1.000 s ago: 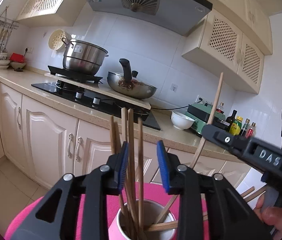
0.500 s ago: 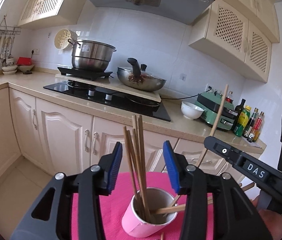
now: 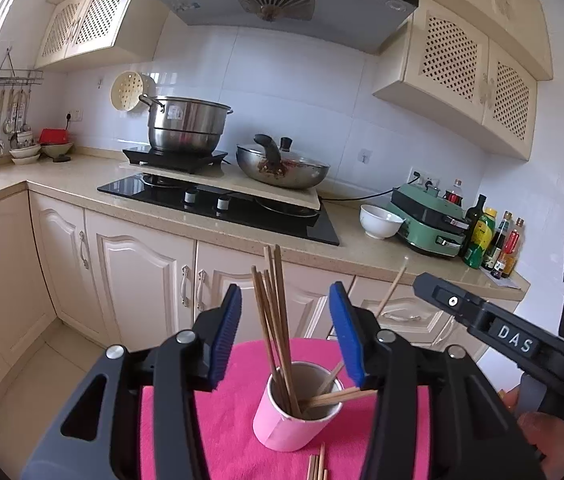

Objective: Organize utensils
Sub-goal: 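Open the left tool to drop its chopstick in the cup while the right tool releases its own, then lower both open tools toward the remaining chopsticks on the pink cloth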

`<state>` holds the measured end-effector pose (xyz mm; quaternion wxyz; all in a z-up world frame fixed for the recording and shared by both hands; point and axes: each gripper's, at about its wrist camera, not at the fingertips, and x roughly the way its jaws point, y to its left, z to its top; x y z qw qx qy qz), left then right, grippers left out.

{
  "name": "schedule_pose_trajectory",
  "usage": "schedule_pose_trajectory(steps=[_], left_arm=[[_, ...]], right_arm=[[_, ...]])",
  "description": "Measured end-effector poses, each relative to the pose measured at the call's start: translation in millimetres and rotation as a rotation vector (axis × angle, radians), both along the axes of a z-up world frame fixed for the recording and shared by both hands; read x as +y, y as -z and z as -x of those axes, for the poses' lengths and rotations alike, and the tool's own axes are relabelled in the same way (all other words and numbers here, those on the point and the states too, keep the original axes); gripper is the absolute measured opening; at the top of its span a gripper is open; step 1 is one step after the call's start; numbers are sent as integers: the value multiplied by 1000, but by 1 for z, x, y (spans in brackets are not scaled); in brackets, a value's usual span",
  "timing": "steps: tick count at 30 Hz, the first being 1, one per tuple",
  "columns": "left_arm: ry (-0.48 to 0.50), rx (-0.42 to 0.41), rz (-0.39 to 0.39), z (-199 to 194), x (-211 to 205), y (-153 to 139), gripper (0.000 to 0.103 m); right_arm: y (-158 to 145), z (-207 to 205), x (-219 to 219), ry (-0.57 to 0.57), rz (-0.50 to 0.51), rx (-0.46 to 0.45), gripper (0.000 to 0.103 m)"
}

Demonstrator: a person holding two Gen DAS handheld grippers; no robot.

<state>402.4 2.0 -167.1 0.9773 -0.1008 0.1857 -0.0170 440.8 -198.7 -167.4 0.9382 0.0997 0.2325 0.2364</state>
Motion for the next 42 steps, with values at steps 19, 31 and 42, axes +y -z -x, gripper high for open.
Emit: schedule_pose_trajectory(steps=[19, 31, 42], left_arm=[[80, 59, -101, 74, -26, -16, 47], [163, 377, -109, 84, -31, 71, 47], [207, 643, -61, 59, -34, 153, 47]], right_arm=[[-26, 100, -15, 150, 93, -21, 44], [33, 134, -23, 255, 151, 168, 44], [101, 125, -21, 246, 170, 351, 44]])
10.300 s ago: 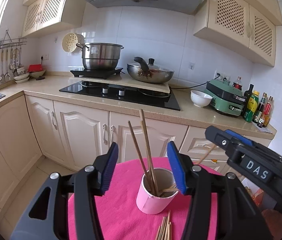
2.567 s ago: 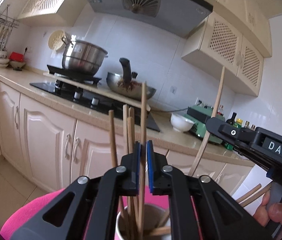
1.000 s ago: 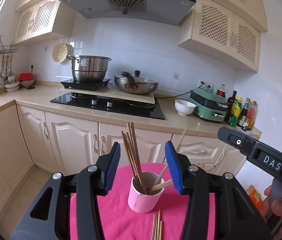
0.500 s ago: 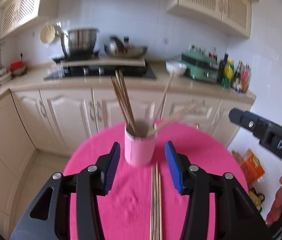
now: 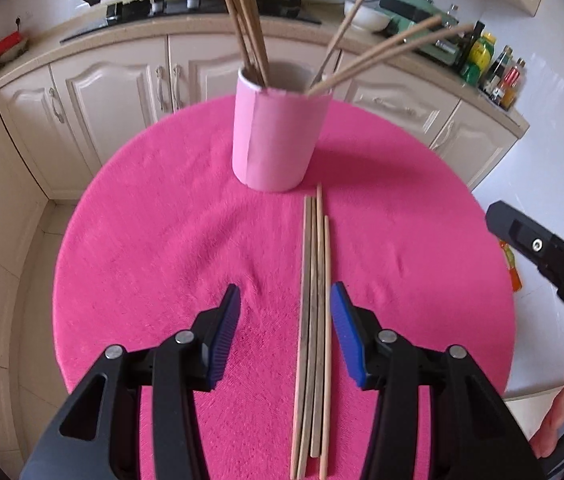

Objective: Organize utensils
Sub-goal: 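Lower both open tools toward the remaining chopsticks on the pink cloth, then close the left tool on a chopstick while the right tool grasps another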

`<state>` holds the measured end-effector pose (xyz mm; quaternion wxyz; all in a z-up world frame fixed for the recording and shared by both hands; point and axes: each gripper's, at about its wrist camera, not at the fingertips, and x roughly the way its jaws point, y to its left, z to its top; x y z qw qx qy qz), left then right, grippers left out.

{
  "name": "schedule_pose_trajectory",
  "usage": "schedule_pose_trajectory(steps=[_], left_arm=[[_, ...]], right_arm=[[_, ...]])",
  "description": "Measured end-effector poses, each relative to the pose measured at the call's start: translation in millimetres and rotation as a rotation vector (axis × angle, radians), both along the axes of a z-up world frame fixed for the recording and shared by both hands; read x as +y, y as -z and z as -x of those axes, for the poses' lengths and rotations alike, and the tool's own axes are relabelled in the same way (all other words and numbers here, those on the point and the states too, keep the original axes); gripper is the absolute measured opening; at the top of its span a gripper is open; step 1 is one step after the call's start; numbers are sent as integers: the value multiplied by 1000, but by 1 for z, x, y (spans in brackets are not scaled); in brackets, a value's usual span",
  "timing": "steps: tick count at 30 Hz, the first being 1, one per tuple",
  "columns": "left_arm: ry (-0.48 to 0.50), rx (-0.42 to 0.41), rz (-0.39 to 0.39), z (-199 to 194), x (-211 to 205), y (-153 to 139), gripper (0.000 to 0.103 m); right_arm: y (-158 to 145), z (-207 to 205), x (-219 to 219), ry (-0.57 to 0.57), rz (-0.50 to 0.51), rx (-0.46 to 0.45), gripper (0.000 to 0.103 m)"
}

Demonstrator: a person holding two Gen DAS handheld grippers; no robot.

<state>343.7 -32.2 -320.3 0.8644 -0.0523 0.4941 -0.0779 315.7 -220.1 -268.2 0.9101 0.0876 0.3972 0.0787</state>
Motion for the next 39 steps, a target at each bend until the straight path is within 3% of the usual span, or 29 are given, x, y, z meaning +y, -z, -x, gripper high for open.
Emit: schedule_pose_trajectory(steps=[12, 20, 25, 31, 33, 36, 38, 39], left_arm=[[22, 91, -53, -24, -2, 44, 47], [58, 101, -60, -29, -8, 51, 47], [89, 96, -111, -34, -16, 51, 47], [103, 149, -173, -54, -30, 52, 48], [122, 157, -227, -58, -37, 54, 48], [129, 153, -211, -55, -36, 52, 39], [107, 158, -186, -51, -28, 51, 13], [95, 162, -174, -49, -24, 50, 10]], right_arm=[[44, -17, 7, -27, -21, 119, 44], [59, -24, 11, -44, -27, 164, 44], [62, -27, 15, -59, -24, 179, 44], [66, -30, 18, -67, -24, 208, 44], [68, -30, 20, -70, -26, 223, 44], [71, -30, 19, -72, -34, 251, 44], [74, -31, 21, -84, -41, 273, 44], [75, -31, 24, -91, -39, 281, 44]])
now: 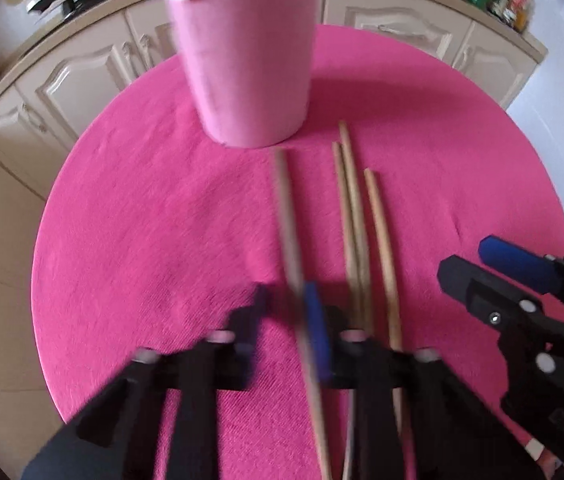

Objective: Organize utensils
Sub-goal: 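Close the left tool on a chopstick while the right tool grasps another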

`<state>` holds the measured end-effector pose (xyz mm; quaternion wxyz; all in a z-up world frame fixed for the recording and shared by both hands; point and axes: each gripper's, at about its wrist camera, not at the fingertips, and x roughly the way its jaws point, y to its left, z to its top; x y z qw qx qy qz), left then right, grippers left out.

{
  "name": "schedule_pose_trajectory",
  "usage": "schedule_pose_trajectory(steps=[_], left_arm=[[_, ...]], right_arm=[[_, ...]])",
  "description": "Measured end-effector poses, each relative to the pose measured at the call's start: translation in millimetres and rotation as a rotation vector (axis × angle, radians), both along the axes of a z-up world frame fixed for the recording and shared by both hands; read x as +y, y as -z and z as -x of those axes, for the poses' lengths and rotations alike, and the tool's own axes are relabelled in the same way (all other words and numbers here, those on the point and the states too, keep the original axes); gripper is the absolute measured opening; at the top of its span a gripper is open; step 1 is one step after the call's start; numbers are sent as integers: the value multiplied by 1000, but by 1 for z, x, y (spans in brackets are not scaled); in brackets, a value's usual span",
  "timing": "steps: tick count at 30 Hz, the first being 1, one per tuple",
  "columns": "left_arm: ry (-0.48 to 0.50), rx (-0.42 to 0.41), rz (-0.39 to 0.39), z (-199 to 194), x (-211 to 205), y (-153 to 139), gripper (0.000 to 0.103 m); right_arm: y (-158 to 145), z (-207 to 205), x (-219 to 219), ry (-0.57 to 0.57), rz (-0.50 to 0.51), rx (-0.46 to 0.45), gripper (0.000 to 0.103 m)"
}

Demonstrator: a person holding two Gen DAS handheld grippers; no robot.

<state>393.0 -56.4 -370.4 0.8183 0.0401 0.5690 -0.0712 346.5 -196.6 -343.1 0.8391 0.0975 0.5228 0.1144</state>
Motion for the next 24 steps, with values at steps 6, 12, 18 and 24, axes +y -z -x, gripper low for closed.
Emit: schedule_pose_trajectory(steps=[6, 12, 18, 24], left_arm=[[-89, 17, 75, 11, 30, -2, 6], [-154, 5, 113, 20, 50, -7, 5], [-171, -23, 128, 23, 53, -16, 5], [-168, -69, 157, 30, 56, -31, 5]], right_arm=[[8, -2, 18, -40, 0, 55, 40], [14, -12, 35, -66, 73, 112, 30], [12, -23, 58, -128, 237, 130, 24], [14, -29, 40, -124, 183, 150, 6]])
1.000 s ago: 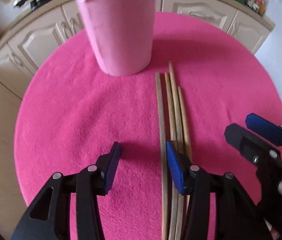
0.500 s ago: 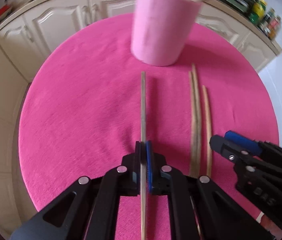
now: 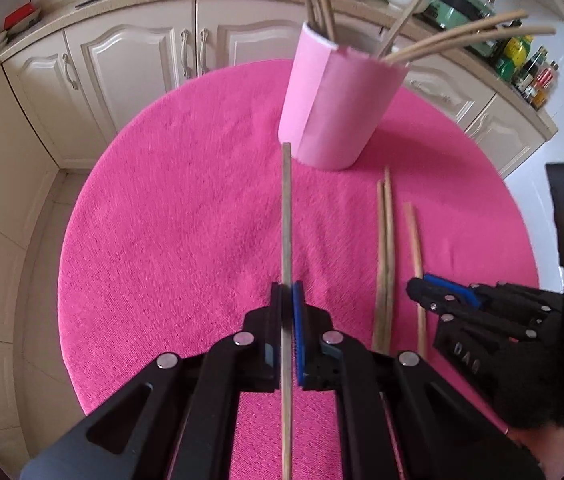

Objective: Organize utensils
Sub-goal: 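Close the left tool on a chopstick while the right tool grasps another, then lift the left tool's chopstick over the cup while the right tool carries its chopstick there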

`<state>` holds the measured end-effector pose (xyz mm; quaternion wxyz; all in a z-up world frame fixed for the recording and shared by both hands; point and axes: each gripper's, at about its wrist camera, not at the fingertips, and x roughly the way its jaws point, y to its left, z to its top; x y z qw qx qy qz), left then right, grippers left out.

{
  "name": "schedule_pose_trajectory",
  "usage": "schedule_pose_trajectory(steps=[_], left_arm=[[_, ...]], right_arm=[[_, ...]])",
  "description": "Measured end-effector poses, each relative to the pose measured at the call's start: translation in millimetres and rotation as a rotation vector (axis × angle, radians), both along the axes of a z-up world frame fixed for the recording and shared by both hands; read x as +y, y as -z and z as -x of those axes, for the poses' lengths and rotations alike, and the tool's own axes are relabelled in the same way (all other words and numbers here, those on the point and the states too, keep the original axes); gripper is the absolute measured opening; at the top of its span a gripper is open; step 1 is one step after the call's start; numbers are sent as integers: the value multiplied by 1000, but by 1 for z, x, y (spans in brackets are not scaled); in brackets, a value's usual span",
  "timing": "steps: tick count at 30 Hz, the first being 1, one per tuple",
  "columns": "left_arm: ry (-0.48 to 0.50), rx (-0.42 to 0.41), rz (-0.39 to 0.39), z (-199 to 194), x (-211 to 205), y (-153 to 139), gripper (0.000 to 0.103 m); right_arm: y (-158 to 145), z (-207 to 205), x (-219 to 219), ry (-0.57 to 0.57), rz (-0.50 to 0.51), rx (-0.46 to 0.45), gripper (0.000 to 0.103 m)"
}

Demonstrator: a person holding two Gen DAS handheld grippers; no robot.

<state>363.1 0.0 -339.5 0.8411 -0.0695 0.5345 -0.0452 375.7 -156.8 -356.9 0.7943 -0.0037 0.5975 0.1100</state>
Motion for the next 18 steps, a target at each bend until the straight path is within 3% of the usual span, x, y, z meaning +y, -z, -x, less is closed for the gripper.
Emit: schedule_pose_trajectory(steps=[4, 9, 14, 18], left_arm=[[10, -54, 29, 5, 1, -13, 5], [34, -139, 64, 10, -1, -32, 5], [41, -248, 108, 17, 1, -56, 5], [40, -363, 152, 25, 3, -86, 5]], right_arm=[[-2, 0, -24, 59, -130, 16, 6], [-15, 10, -51, 108, -254, -28, 6], [-48, 25, -64, 121, -341, -144, 6], [-93, 40, -64, 119, -377, -288, 6]])
